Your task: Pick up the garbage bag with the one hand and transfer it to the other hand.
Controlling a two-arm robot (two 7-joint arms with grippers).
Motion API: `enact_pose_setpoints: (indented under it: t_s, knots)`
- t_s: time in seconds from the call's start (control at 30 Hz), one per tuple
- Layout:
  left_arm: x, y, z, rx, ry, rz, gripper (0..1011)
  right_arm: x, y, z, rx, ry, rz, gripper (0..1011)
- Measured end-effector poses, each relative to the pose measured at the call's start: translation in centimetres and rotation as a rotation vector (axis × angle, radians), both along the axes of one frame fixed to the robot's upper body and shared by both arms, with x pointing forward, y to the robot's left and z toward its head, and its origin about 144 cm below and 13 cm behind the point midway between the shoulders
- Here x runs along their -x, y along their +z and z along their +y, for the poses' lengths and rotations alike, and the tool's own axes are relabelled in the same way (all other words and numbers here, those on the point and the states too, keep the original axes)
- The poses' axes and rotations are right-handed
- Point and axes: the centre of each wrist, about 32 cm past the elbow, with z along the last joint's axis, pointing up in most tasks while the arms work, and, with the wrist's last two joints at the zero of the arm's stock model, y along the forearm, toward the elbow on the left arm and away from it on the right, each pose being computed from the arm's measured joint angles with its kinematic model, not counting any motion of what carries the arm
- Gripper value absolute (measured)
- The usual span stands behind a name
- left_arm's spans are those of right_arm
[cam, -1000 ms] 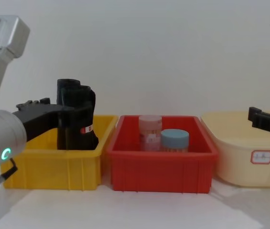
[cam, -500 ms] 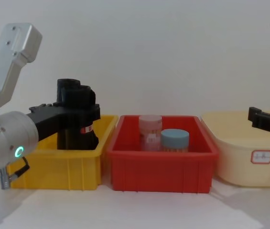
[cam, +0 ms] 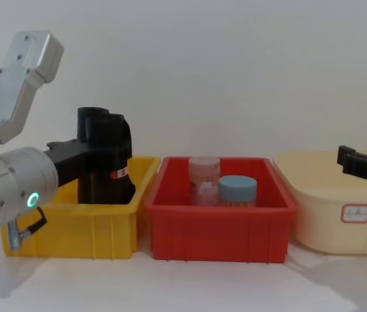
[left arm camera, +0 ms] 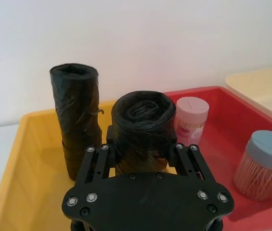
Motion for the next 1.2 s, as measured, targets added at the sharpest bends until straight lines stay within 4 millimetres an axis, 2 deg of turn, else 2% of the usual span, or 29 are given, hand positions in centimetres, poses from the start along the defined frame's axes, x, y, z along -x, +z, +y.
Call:
enact_pose_setpoints:
  t_s: [0.23, 0.47, 0.9, 1.2]
  knots:
    - [-0.3, 0.7, -0.2, 0.003, -0.019, -0.024, 503, 0.0, 0.0, 0.0, 0.000, 0.000, 0.000, 1000]
    - [-0.7, 2.5, -0.6, 0.007, -0.063, -0.086, 457, 0.0, 0.0, 0.0, 0.000, 0.000, 0.000, 1000]
    - [-1.7, 6.9, -2.3, 0.012, -0.220, -0.207, 391, 0.0, 0.0, 0.0, 0.000, 0.000, 0.000, 1000]
    - [-2.7, 9.8, -4.2, 0.024, -0.355, -0.259, 390, 0.0, 0.0, 0.0, 0.000, 0.000, 0.000, 1000]
